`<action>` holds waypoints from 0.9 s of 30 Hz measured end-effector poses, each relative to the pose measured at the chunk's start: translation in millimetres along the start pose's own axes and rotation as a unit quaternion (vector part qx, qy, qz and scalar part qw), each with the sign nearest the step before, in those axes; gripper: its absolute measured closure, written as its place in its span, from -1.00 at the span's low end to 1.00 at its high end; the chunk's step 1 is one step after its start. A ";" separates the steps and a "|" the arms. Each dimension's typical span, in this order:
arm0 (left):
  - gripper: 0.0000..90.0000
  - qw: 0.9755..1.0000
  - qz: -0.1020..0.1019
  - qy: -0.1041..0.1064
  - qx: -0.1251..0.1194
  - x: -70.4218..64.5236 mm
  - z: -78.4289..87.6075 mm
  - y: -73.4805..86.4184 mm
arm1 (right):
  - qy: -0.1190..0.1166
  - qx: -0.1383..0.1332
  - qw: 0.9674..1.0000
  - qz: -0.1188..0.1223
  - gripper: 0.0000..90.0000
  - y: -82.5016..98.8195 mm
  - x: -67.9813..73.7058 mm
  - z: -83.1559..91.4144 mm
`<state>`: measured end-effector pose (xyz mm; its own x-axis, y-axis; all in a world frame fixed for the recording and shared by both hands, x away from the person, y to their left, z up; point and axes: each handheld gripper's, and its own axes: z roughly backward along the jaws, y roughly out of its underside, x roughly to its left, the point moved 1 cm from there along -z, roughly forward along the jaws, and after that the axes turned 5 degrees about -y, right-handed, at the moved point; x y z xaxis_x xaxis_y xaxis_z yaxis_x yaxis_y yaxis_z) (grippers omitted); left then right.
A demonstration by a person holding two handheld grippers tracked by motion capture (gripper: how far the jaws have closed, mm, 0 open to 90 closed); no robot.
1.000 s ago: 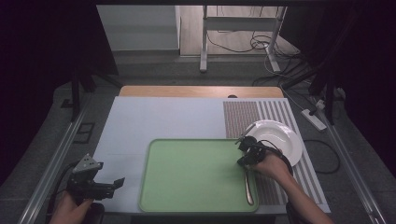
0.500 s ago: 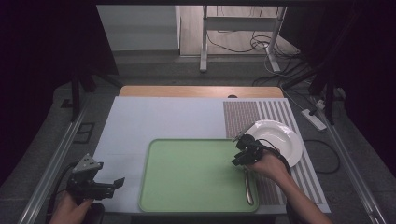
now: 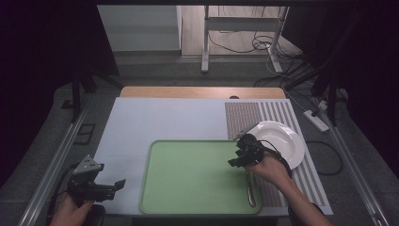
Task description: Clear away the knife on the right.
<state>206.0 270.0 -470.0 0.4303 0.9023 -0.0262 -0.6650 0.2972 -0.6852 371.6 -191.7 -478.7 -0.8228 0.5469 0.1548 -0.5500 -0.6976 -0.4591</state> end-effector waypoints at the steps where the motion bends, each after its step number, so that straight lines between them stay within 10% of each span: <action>1: -0.94 1.000 0.000 0.000 0.000 0.0 0.0 0.0 | 0.000 -0.003 1.000 -0.001 -0.10 -0.1 0.9 0.4; 27: -0.94 1.000 -0.001 -0.001 0.001 -0.4 -0.3 -0.1 | -0.003 -0.029 1.000 0.006 -0.68 10.4 15.3 13.0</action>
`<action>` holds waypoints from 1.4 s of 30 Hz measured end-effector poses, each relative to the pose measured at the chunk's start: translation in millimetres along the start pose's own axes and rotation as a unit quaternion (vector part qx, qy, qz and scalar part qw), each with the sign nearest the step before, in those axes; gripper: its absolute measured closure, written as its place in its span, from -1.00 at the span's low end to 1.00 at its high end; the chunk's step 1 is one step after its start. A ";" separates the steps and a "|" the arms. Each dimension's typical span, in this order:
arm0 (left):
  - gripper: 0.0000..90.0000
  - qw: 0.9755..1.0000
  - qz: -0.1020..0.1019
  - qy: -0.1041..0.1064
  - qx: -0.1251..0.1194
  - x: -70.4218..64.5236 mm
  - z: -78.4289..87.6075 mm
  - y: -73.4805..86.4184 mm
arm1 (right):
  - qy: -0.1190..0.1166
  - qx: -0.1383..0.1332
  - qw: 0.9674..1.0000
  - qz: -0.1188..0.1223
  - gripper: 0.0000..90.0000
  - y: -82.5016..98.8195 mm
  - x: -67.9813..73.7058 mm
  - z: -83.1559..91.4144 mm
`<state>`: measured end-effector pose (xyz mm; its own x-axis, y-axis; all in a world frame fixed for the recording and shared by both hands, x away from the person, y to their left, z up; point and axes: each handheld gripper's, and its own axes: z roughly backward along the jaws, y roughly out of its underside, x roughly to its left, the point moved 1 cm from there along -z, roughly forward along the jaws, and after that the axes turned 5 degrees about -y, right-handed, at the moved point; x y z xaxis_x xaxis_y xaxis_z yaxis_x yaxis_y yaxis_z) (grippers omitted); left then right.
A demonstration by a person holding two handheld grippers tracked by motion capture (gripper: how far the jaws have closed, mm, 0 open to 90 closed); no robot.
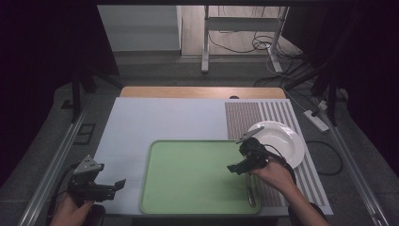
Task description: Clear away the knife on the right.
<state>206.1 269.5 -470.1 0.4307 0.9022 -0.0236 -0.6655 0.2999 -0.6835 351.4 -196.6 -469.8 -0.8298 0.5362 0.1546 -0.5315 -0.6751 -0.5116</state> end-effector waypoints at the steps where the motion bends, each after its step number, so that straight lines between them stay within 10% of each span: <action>1: -0.94 1.000 0.000 0.000 0.000 0.0 0.0 0.0 | 0.000 -0.003 1.000 0.000 -0.71 0.6 0.3 0.5; 42: -0.94 1.000 0.004 0.003 -0.001 1.3 0.2 0.2 | 0.063 -0.076 0.995 -0.030 -1.00 50.3 4.5 40.7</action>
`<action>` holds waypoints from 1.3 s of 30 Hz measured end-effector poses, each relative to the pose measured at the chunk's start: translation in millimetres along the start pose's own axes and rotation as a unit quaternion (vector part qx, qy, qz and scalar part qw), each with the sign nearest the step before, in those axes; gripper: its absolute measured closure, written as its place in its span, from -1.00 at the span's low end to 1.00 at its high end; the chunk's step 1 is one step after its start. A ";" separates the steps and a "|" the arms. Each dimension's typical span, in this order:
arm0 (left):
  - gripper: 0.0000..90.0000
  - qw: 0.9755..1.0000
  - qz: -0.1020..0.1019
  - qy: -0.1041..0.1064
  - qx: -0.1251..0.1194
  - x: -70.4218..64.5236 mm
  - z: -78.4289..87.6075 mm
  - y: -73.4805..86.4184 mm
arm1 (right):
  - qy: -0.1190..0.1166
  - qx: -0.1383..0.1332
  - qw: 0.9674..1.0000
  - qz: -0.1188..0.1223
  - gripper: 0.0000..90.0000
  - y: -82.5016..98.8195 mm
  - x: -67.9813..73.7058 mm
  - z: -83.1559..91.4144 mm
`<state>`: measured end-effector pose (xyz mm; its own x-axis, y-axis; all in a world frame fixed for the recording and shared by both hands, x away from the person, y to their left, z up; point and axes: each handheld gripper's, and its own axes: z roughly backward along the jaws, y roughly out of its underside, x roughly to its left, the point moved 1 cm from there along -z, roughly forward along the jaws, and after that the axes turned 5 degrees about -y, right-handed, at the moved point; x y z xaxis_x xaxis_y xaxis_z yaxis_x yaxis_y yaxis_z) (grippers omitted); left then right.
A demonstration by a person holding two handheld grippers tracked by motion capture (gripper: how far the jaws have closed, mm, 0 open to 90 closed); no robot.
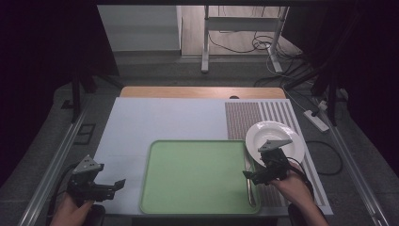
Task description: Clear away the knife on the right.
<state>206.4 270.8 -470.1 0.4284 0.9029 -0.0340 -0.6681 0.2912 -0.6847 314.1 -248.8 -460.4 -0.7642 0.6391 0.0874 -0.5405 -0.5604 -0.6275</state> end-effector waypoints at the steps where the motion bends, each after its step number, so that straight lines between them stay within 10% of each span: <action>1: -0.94 1.000 0.000 0.000 0.000 0.0 0.0 0.0 | 0.003 -0.003 1.000 -0.003 -1.00 1.8 -0.5 1.9; 39: -0.94 1.000 0.006 0.001 0.001 0.6 -0.3 -0.1 | 0.056 -0.063 0.994 -0.070 -1.00 47.5 -6.2 57.5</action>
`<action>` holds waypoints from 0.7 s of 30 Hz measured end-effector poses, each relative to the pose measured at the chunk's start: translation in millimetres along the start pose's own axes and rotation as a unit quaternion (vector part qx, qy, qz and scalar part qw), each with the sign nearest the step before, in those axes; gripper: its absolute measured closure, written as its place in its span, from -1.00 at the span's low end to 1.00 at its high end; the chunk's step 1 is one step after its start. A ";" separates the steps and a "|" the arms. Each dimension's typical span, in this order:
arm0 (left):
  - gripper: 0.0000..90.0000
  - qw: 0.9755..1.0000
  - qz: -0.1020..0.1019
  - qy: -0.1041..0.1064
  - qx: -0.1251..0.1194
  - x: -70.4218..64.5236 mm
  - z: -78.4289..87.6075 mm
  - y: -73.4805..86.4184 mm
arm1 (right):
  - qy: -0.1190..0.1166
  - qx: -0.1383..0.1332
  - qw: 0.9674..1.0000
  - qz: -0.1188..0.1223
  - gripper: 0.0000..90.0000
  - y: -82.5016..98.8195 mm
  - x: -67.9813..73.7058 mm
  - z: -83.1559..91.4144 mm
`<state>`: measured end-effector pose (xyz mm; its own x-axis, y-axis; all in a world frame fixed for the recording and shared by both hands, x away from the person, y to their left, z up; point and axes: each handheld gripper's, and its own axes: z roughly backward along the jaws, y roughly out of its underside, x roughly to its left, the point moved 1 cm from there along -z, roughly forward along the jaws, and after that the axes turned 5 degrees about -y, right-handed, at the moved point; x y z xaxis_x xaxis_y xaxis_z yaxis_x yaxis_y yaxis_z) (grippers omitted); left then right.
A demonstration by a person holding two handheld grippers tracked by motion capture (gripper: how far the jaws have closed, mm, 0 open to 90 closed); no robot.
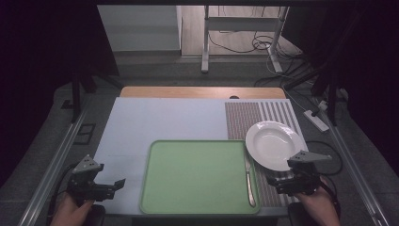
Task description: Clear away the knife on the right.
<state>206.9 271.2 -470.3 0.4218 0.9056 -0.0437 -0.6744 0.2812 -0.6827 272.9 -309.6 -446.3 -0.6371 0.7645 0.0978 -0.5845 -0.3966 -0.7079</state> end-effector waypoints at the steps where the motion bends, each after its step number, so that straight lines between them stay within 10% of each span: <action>1: -0.94 1.000 0.000 0.000 0.000 0.0 0.0 0.0 | 0.001 0.000 1.000 0.000 -1.00 0.6 -0.2 1.0; 21: -0.94 1.000 -0.001 -0.001 0.000 0.3 0.3 0.5 | 0.030 -0.004 0.999 -0.014 -1.00 10.5 -1.5 14.5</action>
<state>206.5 271.7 -470.5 0.4223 0.9055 -0.0418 -0.6740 0.2829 -0.6825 260.4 -322.4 -443.7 -0.5891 0.8045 0.0751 -0.5976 -0.3713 -0.7106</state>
